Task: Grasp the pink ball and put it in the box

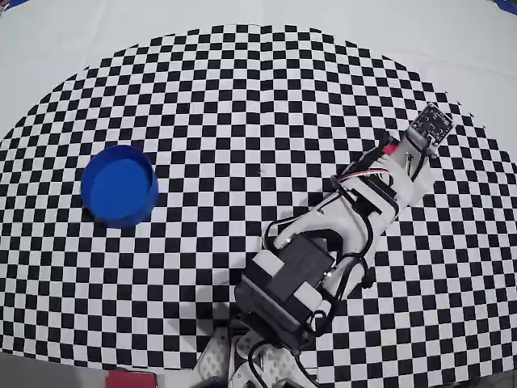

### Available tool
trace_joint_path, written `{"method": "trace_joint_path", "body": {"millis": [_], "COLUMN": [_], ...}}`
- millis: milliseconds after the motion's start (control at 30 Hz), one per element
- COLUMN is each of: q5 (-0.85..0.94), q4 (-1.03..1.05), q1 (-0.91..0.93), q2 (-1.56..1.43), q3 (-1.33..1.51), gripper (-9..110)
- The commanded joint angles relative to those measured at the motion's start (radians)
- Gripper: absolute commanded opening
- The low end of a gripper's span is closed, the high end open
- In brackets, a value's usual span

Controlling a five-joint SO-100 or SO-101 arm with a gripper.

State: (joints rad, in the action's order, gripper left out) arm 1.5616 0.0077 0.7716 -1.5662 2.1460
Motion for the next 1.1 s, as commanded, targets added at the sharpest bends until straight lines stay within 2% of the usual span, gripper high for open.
{"method": "trace_joint_path", "body": {"millis": [0,1067], "q5": [-0.003,0.000], "q4": [-0.015,-0.015], "q1": [0.015,0.017], "q2": [0.003,0.304], "q3": [-0.055,-0.351], "gripper": [28,28]}}
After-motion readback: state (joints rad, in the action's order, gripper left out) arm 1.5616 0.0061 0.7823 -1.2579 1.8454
